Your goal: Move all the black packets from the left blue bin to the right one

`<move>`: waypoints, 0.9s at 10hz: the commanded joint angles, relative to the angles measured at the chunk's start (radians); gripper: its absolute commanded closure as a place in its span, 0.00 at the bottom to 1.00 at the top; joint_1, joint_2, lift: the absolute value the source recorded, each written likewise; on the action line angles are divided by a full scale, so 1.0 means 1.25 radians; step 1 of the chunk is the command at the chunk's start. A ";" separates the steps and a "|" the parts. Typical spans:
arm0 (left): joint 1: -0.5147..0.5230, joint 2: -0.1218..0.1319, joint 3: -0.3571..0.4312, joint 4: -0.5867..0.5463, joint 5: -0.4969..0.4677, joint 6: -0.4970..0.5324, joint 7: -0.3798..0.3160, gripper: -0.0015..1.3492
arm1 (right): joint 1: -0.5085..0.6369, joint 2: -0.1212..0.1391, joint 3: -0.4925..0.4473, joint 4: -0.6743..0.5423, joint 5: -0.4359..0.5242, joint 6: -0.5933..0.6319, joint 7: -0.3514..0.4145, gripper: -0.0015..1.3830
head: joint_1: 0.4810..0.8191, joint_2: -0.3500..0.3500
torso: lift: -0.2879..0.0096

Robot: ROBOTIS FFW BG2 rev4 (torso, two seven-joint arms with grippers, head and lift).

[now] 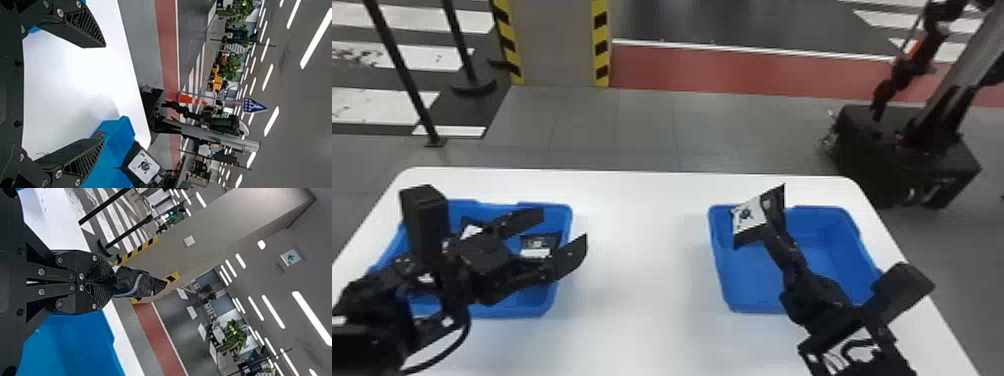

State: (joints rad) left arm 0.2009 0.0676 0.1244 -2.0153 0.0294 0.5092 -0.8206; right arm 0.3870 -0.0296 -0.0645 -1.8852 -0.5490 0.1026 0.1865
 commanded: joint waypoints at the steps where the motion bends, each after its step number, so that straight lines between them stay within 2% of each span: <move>1: 0.034 -0.001 0.040 -0.044 0.001 0.007 0.000 0.05 | -0.033 -0.013 -0.016 0.074 -0.020 0.002 -0.004 0.92 | 0.63 0.38 | 0.60; 4: 0.051 -0.004 0.086 -0.083 -0.001 -0.044 0.002 0.07 | -0.096 -0.036 -0.036 0.174 -0.032 0.053 -0.024 0.91 | 0.63 0.40 | 0.60; 5: 0.057 -0.004 0.097 -0.097 -0.004 -0.054 0.004 0.07 | -0.090 -0.036 -0.040 0.160 -0.031 0.063 -0.045 0.73 | 0.63 0.40 | 0.60; 6: 0.057 -0.004 0.100 -0.099 -0.015 -0.060 0.005 0.07 | -0.056 -0.035 -0.040 0.107 -0.033 0.051 -0.077 0.34 | 0.63 0.40 | 0.60; 7: 0.061 -0.004 0.104 -0.101 -0.025 -0.058 0.007 0.08 | -0.015 -0.027 -0.040 0.046 -0.030 0.002 -0.109 0.04 | 0.63 0.40 | 0.60; 8: 0.067 -0.006 0.114 -0.101 -0.037 -0.048 0.009 0.10 | 0.014 -0.017 -0.045 -0.015 -0.033 -0.031 -0.116 0.05 | 0.63 0.39 | 0.60; 9: 0.073 -0.010 0.125 -0.101 -0.055 -0.028 0.015 0.10 | 0.046 -0.017 -0.045 -0.077 -0.037 -0.033 -0.115 0.13 | 0.63 0.39 | 0.60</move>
State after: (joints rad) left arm 0.2888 0.0581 0.2730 -2.1413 -0.0283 0.4609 -0.8023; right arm 0.4193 -0.0517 -0.1202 -1.9327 -0.5917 0.0675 0.0417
